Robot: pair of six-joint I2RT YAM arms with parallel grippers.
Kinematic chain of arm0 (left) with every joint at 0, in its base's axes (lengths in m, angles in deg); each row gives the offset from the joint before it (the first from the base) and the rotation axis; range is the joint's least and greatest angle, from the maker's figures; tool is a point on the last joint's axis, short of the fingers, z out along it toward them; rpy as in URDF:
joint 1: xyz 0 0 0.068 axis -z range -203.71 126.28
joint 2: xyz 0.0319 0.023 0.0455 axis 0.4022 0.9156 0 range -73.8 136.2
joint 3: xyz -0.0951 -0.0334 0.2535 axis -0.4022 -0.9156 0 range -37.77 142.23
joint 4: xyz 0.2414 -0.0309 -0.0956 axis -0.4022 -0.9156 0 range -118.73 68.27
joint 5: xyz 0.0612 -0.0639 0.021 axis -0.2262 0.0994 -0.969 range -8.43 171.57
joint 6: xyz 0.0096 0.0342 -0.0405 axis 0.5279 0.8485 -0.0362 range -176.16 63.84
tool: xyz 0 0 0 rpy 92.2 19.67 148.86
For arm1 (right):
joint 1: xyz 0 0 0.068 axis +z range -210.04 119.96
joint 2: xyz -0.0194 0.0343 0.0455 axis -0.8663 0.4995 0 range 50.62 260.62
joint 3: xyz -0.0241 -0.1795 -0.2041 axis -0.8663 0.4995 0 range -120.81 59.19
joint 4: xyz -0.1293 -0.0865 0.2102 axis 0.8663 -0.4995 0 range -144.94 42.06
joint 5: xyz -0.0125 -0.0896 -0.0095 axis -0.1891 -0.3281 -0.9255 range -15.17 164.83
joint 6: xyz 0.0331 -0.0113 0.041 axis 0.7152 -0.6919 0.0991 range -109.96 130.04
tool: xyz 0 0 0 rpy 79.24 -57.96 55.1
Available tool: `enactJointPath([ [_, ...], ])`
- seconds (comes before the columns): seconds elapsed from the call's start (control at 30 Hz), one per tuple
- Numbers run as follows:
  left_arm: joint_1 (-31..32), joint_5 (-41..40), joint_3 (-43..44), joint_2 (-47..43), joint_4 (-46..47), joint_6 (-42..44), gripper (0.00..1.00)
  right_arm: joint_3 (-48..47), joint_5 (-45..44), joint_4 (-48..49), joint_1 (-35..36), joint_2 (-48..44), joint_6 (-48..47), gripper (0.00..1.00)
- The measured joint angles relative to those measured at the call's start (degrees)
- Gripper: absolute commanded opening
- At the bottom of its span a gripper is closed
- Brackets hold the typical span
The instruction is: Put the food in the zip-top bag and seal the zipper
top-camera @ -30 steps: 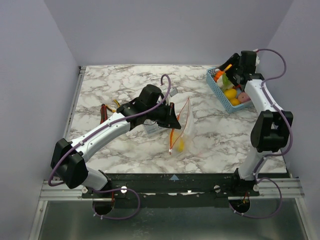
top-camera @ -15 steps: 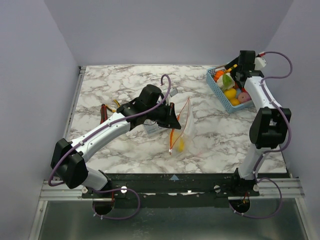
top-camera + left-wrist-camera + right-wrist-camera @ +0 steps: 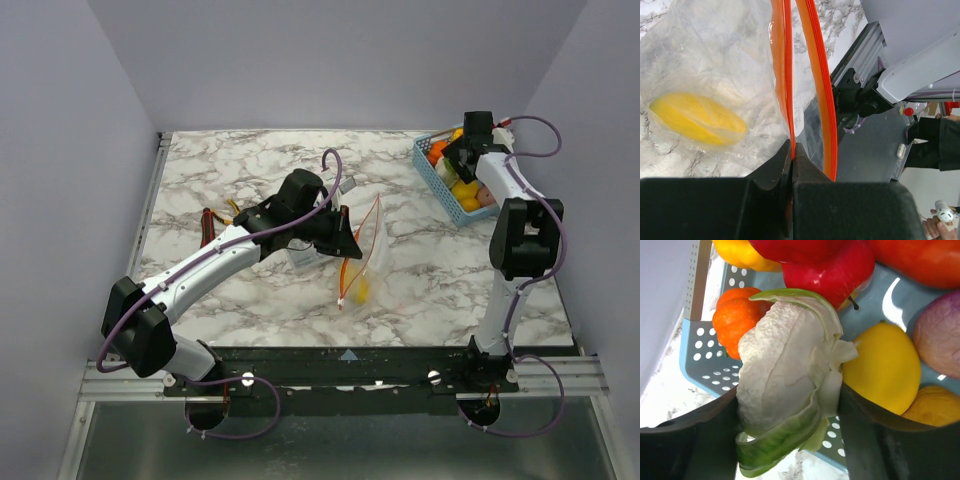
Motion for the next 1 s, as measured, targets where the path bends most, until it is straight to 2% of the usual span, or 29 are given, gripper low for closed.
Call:
enactJointPath([
  [0.2,0.0,0.0,0.0,0.0,0.0,0.0,0.00,4.2,-0.1,2.2,0.0,-3.3,-3.0,0.13],
  [0.3,0.0,0.0,0.0,0.0,0.0,0.1,0.00,5.3,0.0,2.2,0.0,-6.1,-5.3,0.01],
  [0.53,1.2,-2.5,0.9,0.0,-2.1,1.9,0.00,9.6,2.2,2.8,0.0,-18.9,-10.0,0.00],
  [0.77,5.1,-15.0,9.6,3.0,-11.5,3.0,0.00,18.8,10.7,3.8,0.5,-32.9,-13.8,0.00],
  [1.0,6.4,-27.8,11.4,4.1,-15.5,4.1,0.00,27.2,19.8,0.4,0.9,-44.2,-16.6,0.00],
])
